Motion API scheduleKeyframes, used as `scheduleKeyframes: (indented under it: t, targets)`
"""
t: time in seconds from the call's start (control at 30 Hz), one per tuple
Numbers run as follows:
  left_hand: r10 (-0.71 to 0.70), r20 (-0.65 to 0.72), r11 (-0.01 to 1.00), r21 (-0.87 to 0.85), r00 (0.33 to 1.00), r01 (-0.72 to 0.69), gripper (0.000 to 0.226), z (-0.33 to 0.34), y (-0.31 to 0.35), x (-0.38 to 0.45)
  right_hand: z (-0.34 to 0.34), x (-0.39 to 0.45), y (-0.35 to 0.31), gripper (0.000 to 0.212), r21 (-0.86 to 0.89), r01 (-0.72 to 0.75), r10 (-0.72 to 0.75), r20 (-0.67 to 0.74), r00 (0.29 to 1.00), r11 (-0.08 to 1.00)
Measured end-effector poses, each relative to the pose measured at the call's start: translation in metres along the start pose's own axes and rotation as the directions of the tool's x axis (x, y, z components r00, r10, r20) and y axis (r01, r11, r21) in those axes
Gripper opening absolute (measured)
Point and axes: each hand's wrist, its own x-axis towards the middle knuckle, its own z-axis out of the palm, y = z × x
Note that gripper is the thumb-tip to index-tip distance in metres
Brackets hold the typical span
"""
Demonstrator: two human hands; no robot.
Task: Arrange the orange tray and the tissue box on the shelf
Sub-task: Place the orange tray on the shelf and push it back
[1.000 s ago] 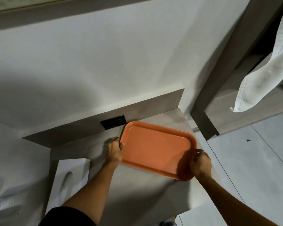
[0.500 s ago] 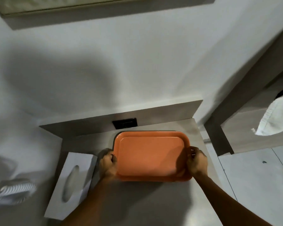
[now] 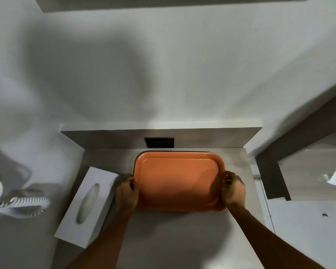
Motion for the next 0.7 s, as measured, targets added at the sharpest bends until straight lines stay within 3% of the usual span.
scheduleKeyframes:
  t: [0.07, 0.13, 0.2, 0.3, 0.37, 0.43, 0.53, 0.7]
  targets:
    - [0.070, -0.094, 0.995, 0.076, 0.993, -0.063, 0.040, 0.002, -0.002, -0.012, 0.003, -0.008, 0.002, 0.043, 0.006, 0.037, -0.037, -0.015, 0.999, 0.999]
    - [0.279, -0.166, 0.952, 0.177, 0.946, -0.250, 0.054, 0.004, -0.005, -0.024, 0.008, -0.023, 0.008, 0.054, -0.095, 0.161, -0.168, -0.068, 0.983, 0.982]
    - [0.480, -0.082, 0.867, 0.198, 0.873, -0.458, 0.064, 0.010, -0.011, -0.035, 0.015, -0.045, 0.021, 0.064, -0.232, 0.384, -0.403, -0.041, 0.914, 0.894]
    - [0.666, 0.164, 0.707, 0.171, 0.728, -0.686, 0.074, 0.028, -0.033, -0.055, 0.028, -0.080, 0.046, 0.075, -0.261, 0.681, -0.654, 0.193, 0.731, 0.684]
    - [0.684, 0.276, 0.655, 0.174, 0.675, -0.735, 0.079, 0.038, -0.049, -0.069, 0.040, -0.099, 0.063, 0.074, -0.257, 0.774, -0.714, 0.297, 0.634, 0.579]
    - [0.662, 0.313, 0.665, 0.175, 0.681, -0.726, 0.083, 0.044, -0.063, -0.083, 0.049, -0.115, 0.076, 0.074, -0.312, 0.799, -0.718, 0.353, 0.600, 0.515]
    - [0.621, 0.357, 0.671, 0.220, 0.698, -0.708, 0.087, 0.047, -0.079, -0.098, 0.056, -0.131, 0.088, 0.078, -0.399, 0.774, -0.685, 0.371, 0.627, 0.492]
    - [0.621, 0.407, 0.611, 0.283, 0.669, -0.739, 0.087, 0.044, -0.089, -0.101, 0.056, -0.139, 0.092, 0.084, -0.458, 0.740, -0.632, 0.397, 0.666, 0.492]
